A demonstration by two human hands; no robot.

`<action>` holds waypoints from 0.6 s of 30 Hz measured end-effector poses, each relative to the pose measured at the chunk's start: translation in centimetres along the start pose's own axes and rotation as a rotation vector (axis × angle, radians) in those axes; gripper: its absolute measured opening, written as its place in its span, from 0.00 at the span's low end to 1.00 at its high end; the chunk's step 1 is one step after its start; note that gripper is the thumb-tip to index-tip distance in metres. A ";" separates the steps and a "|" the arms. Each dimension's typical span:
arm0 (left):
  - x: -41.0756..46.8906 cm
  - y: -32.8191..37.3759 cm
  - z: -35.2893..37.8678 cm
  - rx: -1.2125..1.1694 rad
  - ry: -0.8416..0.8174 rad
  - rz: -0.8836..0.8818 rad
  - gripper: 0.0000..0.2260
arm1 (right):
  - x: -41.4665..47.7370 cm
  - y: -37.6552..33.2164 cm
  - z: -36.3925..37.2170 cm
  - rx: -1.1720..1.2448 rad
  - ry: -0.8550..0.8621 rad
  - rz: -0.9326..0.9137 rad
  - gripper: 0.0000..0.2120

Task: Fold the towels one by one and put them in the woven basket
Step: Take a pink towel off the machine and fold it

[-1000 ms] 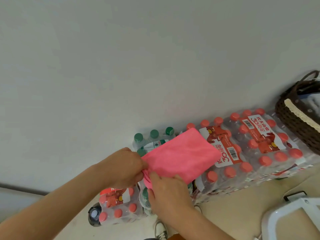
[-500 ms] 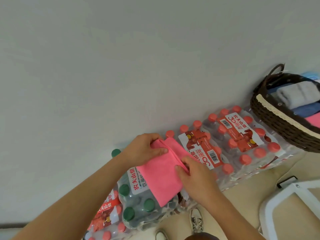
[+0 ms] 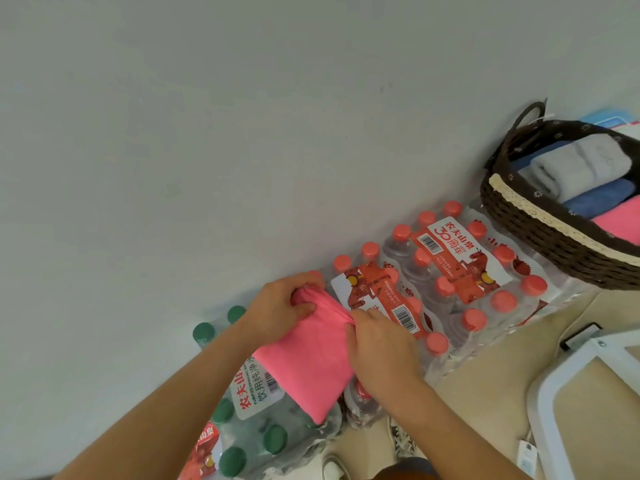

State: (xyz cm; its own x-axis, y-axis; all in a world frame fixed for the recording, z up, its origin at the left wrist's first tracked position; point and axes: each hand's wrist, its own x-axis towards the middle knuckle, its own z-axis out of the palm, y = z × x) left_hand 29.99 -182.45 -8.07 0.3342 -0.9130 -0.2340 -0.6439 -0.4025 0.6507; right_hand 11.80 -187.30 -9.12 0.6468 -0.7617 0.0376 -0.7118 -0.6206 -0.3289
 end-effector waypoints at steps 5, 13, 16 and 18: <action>0.4 0.0 0.1 0.044 -0.051 0.066 0.15 | 0.2 -0.2 0.3 -0.103 -0.023 -0.003 0.14; 1.6 1.1 -0.3 0.056 -0.042 0.055 0.06 | 0.2 0.1 0.6 -0.068 0.037 -0.004 0.16; 2.0 1.3 -0.1 0.106 -0.053 0.084 0.05 | 0.1 0.2 0.8 -0.068 0.036 -0.008 0.14; 2.2 1.2 0.0 0.134 -0.064 0.089 0.04 | 0.0 0.2 1.2 -0.057 0.031 0.004 0.13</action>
State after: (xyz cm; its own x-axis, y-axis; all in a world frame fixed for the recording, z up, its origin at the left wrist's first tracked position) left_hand 29.94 -184.93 -7.76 0.2301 -0.9461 -0.2278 -0.7566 -0.3211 0.5696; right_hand 11.95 -187.20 -10.33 0.6358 -0.7691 0.0654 -0.7294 -0.6264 -0.2751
